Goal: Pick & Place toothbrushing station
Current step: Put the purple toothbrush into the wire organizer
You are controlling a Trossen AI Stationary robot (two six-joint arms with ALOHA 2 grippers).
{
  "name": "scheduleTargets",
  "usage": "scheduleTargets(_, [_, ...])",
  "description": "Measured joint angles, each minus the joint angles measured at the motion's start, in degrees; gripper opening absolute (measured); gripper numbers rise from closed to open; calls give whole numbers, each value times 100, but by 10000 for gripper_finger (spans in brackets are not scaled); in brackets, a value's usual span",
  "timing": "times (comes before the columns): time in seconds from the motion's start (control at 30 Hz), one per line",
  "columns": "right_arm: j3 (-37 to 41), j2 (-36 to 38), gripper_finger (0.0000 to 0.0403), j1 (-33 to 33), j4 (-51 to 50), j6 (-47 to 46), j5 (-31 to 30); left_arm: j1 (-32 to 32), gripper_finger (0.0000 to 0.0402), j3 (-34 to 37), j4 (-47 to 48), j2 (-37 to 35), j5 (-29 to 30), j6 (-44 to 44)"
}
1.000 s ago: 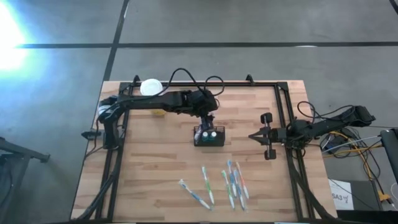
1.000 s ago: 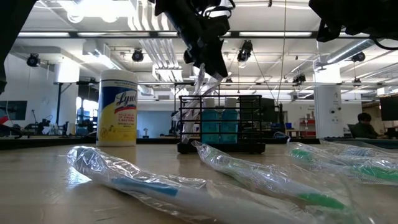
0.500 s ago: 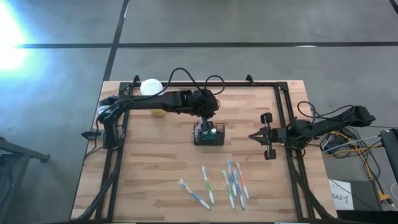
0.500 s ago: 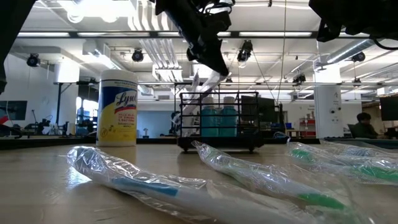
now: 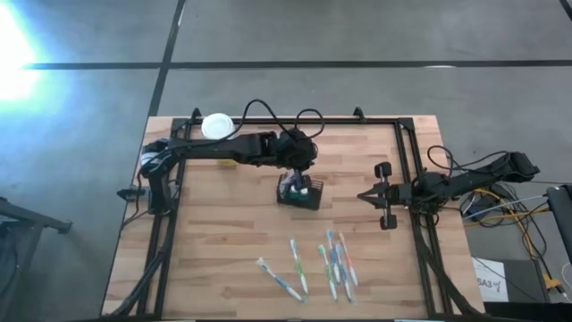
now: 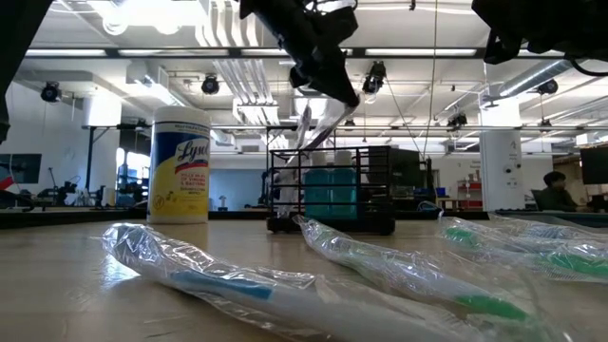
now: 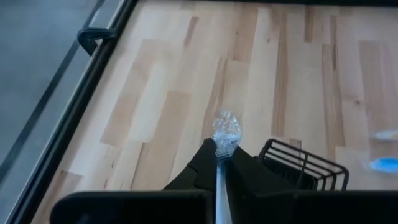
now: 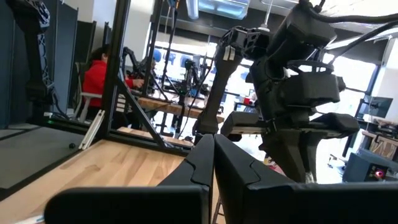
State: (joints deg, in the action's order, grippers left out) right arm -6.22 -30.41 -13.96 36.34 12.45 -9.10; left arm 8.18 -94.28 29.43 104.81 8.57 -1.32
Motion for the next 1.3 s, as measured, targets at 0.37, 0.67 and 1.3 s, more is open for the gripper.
scheduleTargets(0.37, [0,0,8,-1,-1,-2,2,-108,11,-2,-368,-17,84,244])
scheduleTargets(0.67, [0,0,8,-2,-2,-46,4,-199,10,7,-721,-119,151,337])
scheduleTargets(1.3, [0,-4,8,-2,22,-195,8,-380,9,4459,-5233,-2634,919,712])
